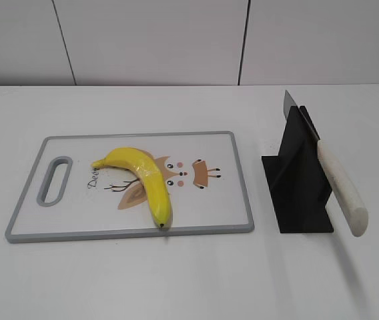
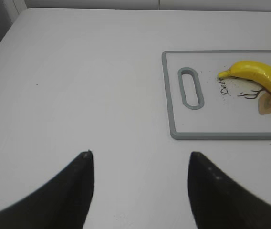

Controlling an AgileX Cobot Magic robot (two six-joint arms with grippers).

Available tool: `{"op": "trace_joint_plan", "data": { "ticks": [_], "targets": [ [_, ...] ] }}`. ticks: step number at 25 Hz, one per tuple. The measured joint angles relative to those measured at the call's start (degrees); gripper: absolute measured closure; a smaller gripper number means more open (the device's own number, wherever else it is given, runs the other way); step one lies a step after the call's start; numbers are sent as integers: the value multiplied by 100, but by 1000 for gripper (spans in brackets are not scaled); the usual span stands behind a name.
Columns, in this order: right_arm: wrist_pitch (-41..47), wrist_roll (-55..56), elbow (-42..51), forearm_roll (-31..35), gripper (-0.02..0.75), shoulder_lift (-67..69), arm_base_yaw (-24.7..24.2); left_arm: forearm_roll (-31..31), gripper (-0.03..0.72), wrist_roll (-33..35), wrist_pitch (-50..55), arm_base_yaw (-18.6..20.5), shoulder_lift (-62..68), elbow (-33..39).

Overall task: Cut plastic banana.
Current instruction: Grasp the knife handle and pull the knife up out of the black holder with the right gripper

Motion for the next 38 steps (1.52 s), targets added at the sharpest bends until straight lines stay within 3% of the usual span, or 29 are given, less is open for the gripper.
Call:
{"op": "trace_joint_plan", "data": {
  "ticks": [32, 38],
  "targets": [
    [0, 0, 0, 23, 149, 0, 0, 0, 140, 0, 0, 0, 0, 0],
    [0, 78, 4, 330, 150, 0, 0, 0, 140, 0, 0, 0, 0, 0]
  ]
}}
